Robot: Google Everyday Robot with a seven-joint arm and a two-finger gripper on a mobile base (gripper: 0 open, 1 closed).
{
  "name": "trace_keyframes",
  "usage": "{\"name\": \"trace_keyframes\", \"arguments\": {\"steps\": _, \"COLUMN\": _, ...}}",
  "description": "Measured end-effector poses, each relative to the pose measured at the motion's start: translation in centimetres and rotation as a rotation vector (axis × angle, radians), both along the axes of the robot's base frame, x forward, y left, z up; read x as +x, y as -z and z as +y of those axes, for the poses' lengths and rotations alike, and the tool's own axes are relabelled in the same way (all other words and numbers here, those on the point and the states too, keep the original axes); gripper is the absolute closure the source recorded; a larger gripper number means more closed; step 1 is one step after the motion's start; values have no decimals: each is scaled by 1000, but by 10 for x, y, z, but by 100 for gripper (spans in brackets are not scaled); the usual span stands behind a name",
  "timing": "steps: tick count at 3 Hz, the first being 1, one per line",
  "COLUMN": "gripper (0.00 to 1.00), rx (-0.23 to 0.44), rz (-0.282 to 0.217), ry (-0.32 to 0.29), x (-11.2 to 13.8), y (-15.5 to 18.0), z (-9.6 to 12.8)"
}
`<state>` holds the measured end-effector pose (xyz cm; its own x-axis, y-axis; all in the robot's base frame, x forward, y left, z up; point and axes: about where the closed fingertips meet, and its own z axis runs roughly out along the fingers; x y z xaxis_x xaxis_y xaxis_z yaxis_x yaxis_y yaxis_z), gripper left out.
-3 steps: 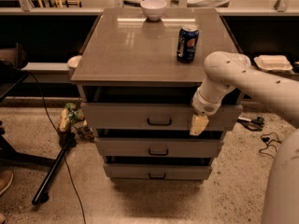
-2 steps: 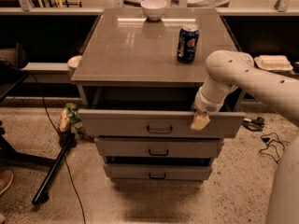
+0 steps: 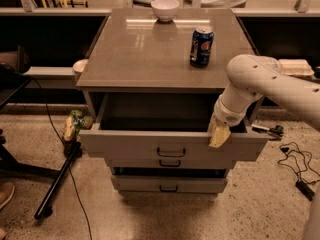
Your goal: Open top drawer
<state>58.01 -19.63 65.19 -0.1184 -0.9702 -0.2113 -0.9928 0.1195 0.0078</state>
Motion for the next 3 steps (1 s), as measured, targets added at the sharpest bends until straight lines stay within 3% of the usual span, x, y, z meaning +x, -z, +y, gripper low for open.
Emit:
{"name": "trace_keyframes", "arguments": {"steps": 1, "gripper": 81, "rx": 0, "rz": 0, "ry": 0, "x": 0, "y": 0, "z": 0}}
{"name": "trace_keyframes", "arguments": {"steps": 3, "gripper": 35, "rx": 6, "rz": 11, "ry": -22, "x": -3, "y": 3, "z": 2}}
